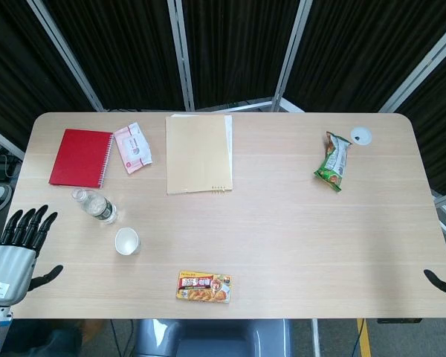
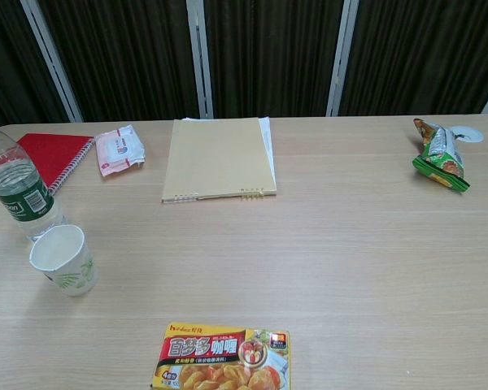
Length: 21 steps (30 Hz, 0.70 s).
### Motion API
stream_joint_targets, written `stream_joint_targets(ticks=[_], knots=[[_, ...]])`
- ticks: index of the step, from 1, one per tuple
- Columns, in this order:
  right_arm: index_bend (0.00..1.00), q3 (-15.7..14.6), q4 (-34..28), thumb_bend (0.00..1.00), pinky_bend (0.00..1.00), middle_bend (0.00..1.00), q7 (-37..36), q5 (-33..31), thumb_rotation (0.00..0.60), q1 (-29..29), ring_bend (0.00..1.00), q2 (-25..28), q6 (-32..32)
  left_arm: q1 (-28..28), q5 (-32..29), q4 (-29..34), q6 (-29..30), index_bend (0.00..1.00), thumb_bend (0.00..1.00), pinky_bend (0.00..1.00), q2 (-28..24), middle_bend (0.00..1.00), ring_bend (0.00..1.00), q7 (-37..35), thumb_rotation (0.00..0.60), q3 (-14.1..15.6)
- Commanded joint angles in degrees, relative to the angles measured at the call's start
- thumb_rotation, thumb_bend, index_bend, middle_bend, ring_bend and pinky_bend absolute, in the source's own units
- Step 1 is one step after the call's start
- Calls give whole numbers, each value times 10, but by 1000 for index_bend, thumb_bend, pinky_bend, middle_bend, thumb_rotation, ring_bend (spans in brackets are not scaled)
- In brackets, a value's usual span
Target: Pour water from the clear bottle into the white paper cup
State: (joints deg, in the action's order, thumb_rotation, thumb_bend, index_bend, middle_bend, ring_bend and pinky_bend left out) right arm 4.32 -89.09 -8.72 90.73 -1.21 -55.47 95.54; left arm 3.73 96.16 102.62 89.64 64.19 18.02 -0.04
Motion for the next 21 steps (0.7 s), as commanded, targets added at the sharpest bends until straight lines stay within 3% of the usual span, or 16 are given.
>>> stream_joint_targets(ticks=[1, 8, 21], knots=[[0, 0, 0, 0, 0, 0, 0, 0, 600, 0, 0, 0, -1, 0, -1, 0, 0, 0, 0, 0, 0, 0, 0, -1, 600, 0], [0, -1, 0, 0, 0, 0, -1, -1, 600, 2, 0, -1, -5, 11, -25, -15, -23, 0, 0, 0, 7, 0, 0, -6, 600, -10], [0, 1, -11, 0, 0, 0, -3, -8, 600, 11, 0, 3, -24, 86, -212, -141, -212, 0, 0, 0, 58, 0, 0, -250, 600, -74]])
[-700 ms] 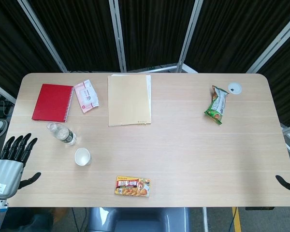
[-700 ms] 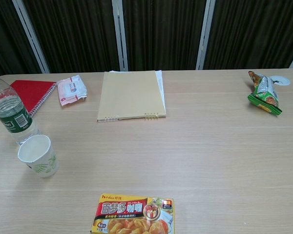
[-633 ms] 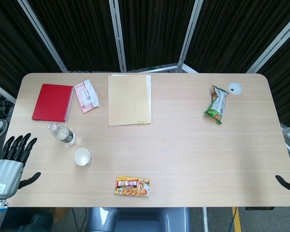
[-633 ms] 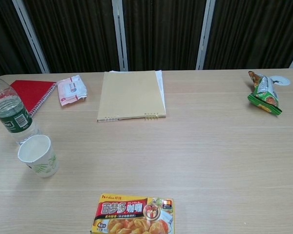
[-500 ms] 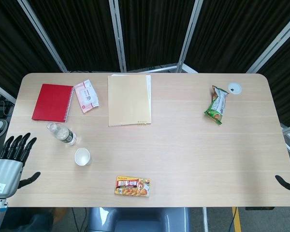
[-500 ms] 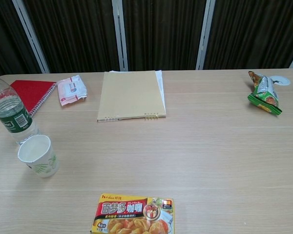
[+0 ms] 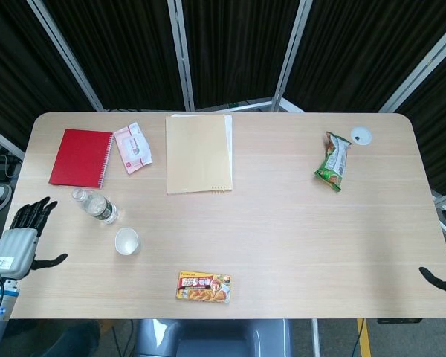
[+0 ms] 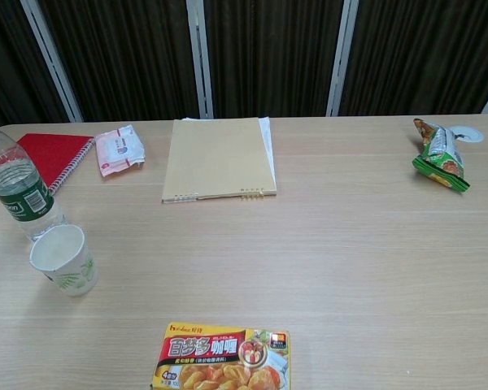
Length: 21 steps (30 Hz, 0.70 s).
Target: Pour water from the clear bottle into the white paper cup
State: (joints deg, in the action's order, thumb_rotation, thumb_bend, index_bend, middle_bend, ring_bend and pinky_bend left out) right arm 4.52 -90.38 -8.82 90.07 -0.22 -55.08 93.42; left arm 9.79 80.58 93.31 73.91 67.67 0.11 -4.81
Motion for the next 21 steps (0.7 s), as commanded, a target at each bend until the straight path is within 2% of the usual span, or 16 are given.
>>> stream_joint_targets(ticks=[1, 10, 13, 21], knots=[[0, -1, 2, 0, 0, 0, -4, -1, 600, 1, 0, 0, -3, 28, -62, -55, -61, 0, 0, 0, 27, 0, 0, -81, 600, -29], [0, -1, 1, 0, 0, 0, -13, 1, 600, 2, 0, 2, -2, 68, -126, -119, -136, 0, 0, 0, 89, 0, 0, -190, 600, -72], [0, 0, 3, 0, 0, 0, -14, -3, 600, 3, 0, 2, -6, 81, -130, -145, -149, 0, 0, 0, 112, 0, 0, -228, 600, -85], [0, 1, 10, 0, 0, 0, -11, -16, 600, 7, 0, -3, -21, 106, -114, -218, -187, 0, 0, 0, 168, 0, 0, -339, 600, -94]])
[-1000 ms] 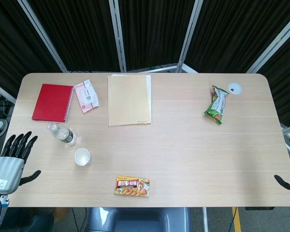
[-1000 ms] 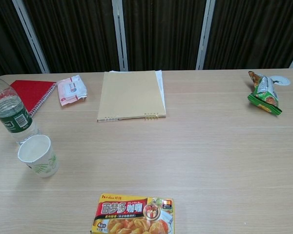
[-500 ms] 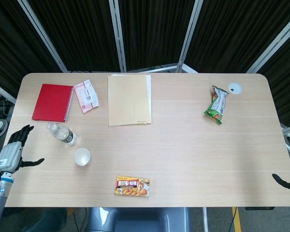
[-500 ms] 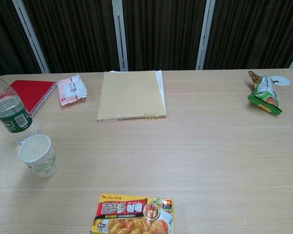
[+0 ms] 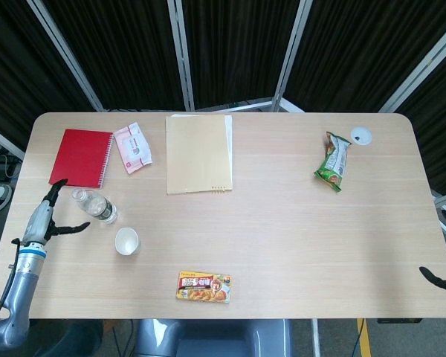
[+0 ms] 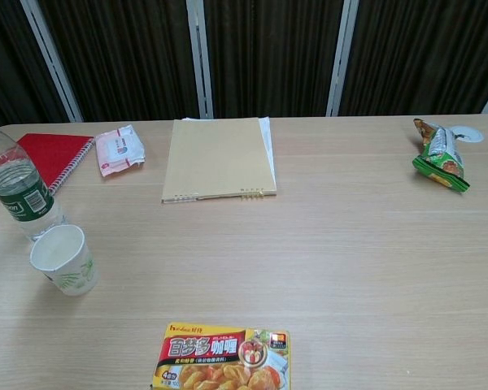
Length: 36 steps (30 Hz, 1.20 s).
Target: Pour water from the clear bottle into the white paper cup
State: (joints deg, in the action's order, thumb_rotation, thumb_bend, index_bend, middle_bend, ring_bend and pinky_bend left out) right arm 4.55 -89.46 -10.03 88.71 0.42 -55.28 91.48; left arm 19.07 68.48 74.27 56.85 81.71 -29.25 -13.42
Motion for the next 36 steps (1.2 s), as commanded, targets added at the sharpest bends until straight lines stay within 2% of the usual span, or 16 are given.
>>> stream_joint_targets(ticks=[1, 5, 12, 20, 28, 30, 32, 36], knots=[[0, 0, 1, 0, 0, 0, 2, -3, 600, 1, 0, -1, -3, 15, 10, -36, -16, 0, 0, 0, 35, 0, 0, -59, 600, -10], [0, -2, 2, 0, 0, 0, 3, -5, 600, 3, 0, -4, -12, 24, 25, -81, -20, 0, 0, 0, 66, 0, 0, -105, 600, -9], [0, -2, 6, 0, 0, 0, 14, -10, 600, 8, 0, -9, -23, 42, 54, -149, -29, 0, 0, 0, 108, 0, 0, -135, 600, 9], [0, -1, 10, 0, 0, 0, 19, -17, 600, 12, 0, -15, -33, 55, 74, -226, -19, 0, 0, 0, 159, 0, 0, -186, 600, 14], [0, -1, 12, 0, 0, 0, 22, -24, 600, 15, 0, -17, -42, 70, 80, -275, -37, 0, 0, 0, 188, 0, 0, -263, 600, 14], [0, -1, 12, 0, 0, 0, 22, -25, 600, 15, 0, -18, -43, 71, 81, -285, -36, 29, 5, 2, 195, 33, 6, -279, 600, 12], [0, -1, 13, 0, 0, 0, 22, -26, 600, 15, 0, -18, -44, 73, 76, -295, -38, 124, 75, 58, 203, 129, 48, -303, 600, 7], [0, -1, 14, 0, 0, 0, 22, -28, 600, 16, 0, -19, -47, 77, 82, -312, -42, 244, 259, 166, 210, 251, 138, -336, 600, 9]])
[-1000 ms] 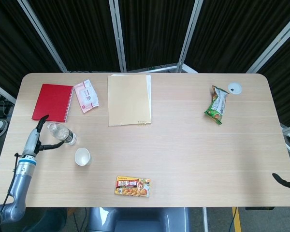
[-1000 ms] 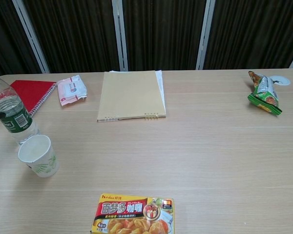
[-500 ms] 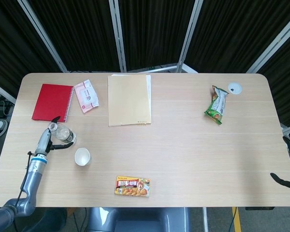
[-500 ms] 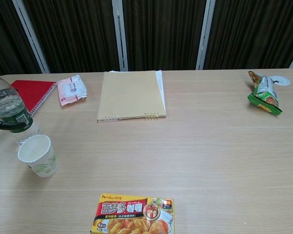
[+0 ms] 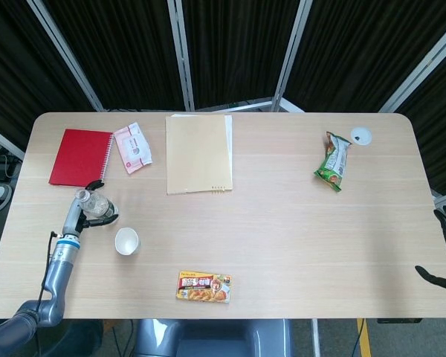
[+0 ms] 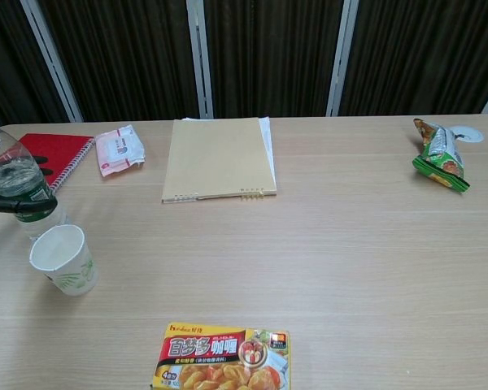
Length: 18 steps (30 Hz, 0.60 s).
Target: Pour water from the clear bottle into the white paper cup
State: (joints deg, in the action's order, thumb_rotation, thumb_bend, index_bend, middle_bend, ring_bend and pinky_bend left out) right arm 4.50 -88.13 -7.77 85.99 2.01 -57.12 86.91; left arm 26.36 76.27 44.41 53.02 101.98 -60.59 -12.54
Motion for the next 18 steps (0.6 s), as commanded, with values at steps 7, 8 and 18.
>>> stream_joint_targets(ticks=[7, 8, 18], knots=[[0, 1, 1, 0, 0, 0, 0, -5, 600, 1, 0, 0, -3, 8, 11, -33, -4, 434, 553, 290, 15, 423, 269, -59, 600, 4], [0, 1, 1, 0, 0, 0, -1, -5, 600, 1, 0, 0, -4, 9, 12, -34, -4, 453, 628, 307, 14, 441, 283, -65, 600, 5], [0, -1, -1, 0, 0, 0, -3, -5, 600, 2, 0, 1, -8, 9, 23, -27, 16, 511, 700, 352, 0, 492, 326, -89, 600, 8]])
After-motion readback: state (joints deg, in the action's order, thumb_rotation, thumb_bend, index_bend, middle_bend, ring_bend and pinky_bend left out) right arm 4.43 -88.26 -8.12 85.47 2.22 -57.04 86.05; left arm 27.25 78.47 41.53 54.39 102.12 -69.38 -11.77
